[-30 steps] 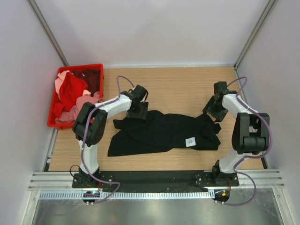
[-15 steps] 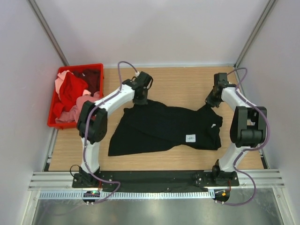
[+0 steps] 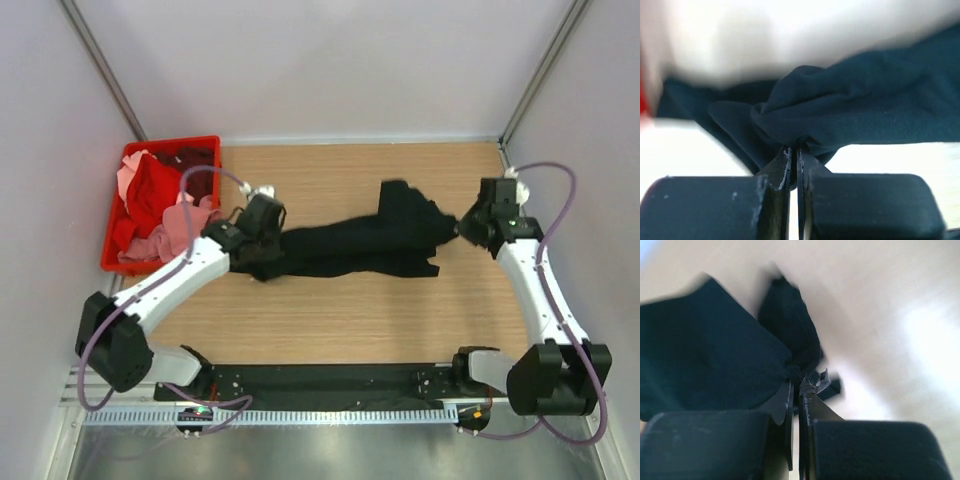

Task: Fold and stack the t-shirts
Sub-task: Flatten the tshirt out

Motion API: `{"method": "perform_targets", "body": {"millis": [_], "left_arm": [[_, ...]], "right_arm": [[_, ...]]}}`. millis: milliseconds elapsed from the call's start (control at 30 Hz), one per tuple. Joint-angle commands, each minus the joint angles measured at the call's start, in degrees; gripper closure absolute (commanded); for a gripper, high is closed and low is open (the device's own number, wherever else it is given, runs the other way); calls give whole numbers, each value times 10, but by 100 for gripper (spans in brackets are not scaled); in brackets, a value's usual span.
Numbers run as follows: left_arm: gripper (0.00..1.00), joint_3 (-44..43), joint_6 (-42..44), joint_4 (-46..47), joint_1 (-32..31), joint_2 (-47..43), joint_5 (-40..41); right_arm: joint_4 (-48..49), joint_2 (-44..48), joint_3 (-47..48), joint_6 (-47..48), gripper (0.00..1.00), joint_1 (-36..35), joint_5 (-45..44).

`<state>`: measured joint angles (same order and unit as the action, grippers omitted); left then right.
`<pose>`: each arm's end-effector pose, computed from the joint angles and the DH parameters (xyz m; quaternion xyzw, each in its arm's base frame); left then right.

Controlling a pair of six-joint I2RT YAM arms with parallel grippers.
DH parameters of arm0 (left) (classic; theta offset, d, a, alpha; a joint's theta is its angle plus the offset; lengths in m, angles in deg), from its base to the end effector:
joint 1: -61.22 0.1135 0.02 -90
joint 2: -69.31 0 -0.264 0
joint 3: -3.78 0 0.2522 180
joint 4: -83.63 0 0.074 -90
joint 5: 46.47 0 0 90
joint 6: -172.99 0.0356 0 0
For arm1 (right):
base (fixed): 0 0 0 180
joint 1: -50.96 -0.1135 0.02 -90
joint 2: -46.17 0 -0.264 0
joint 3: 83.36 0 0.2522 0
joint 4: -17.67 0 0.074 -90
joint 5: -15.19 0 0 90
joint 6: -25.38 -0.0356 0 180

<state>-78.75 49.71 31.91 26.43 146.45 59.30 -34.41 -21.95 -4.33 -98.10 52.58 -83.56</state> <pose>0.2413 -0.1559 0.3163 -0.0389 0.9201 -0.1007 0.3766 0.2512 -0.0125 0.3343 0.3038 0.8562 0.0463 0.4154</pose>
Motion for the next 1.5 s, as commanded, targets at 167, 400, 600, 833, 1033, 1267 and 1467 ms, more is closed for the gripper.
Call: {"method": "perform_targets", "body": {"millis": [167, 400, 600, 833, 1033, 1267, 1467], "left_arm": [[65, 217, -98, 11, -34, -13, -79], [41, 155, -63, -12, -34, -39, -29], [40, 133, -47, -3, -18, -1, -55], [39, 157, -47, 23, 7, -9, -126], [39, 154, -33, 17, 14, -10, -134], [40, 158, -28, 13, 15, -13, -123], [40, 158, -28, 12, 15, -9, -123]], "right_arm": [[-48, -25, -191, -40, 68, 1, 28], [5, -71, -103, 72, 52, -16, 112], [-11, -200, 35, 148, 49, -119, 124], [-74, -351, 156, 198, 48, -104, 135], [-88, -410, 212, 213, 48, -99, 111], [-89, -439, 238, 231, 48, -87, 120], [-83, -459, 232, 256, 49, -87, 124]]}}
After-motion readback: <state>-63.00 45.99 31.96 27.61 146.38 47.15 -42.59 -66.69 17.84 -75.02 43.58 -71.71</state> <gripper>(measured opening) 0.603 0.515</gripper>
